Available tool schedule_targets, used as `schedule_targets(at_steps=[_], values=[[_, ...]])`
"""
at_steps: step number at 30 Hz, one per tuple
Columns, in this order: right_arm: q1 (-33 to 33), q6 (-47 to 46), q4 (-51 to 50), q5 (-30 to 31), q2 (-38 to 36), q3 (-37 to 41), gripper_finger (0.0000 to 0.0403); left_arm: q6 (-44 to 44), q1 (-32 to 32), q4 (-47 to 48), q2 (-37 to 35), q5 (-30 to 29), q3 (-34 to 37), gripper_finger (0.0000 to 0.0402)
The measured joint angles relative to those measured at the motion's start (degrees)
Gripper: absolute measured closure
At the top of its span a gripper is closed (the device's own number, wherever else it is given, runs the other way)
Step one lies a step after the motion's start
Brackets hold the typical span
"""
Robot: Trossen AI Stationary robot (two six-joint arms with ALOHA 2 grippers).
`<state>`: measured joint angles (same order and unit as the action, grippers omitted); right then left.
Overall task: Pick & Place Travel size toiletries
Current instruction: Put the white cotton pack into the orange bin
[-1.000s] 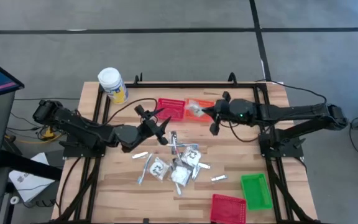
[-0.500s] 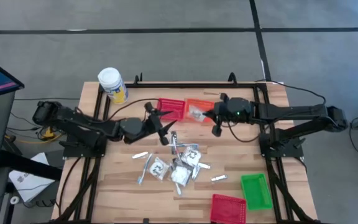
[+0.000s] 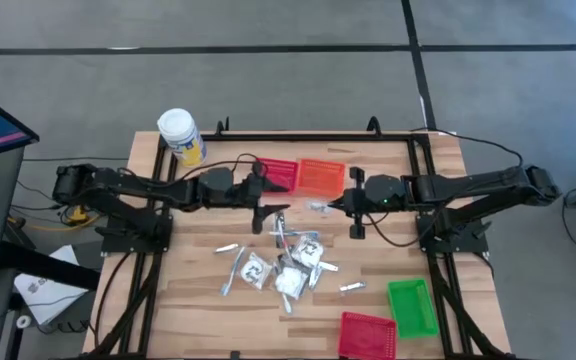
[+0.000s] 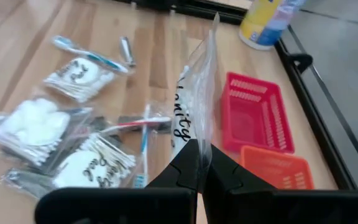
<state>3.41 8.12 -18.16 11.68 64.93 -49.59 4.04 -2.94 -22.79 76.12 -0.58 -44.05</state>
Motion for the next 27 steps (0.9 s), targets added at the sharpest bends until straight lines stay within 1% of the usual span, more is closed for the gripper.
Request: schedule_targets(at_steps=[3,5,8,15,19,22,27], values=[[0.73,-0.02,0.57,0.07,0.00,-0.88,0.0403,-0.09,-0.16,-0.09,0.00,3.54,0.00,0.0199],[1.06,-0.02,0.80,0.15,0.00,-1.05,0.0403,-0.09,0.09,-0.54,0.13,3.87,0.00,0.0194],[1.52,-0.02,0.94,0.15,0.02,-1.11,0.0403,-0.31,0.32,-1.90,1.00,3.91,0.06,0.0189],[1.50,-0.11,2.59,0.14,0.02,-1.13,0.0403,0.24,0.32,-8.31,5.30,3.61,0.04,0.0179],[1.52,-0.20,2.07,-0.13,0.02,-1.13,0.0403,0.32,0.23,-12.60,7.69,3.51,0.04,0.0178],[1.52,-0.20,2.04,-0.26,0.04,-1.13,0.0403,0.48,0.24,-16.03,8.95,2.06,0.04,0.0178],[1.50,-0.68,2.01,-0.28,0.04,-1.13,0.0403,0.56,0.24,-19.15,11.44,1.60,0.04,0.0178]])
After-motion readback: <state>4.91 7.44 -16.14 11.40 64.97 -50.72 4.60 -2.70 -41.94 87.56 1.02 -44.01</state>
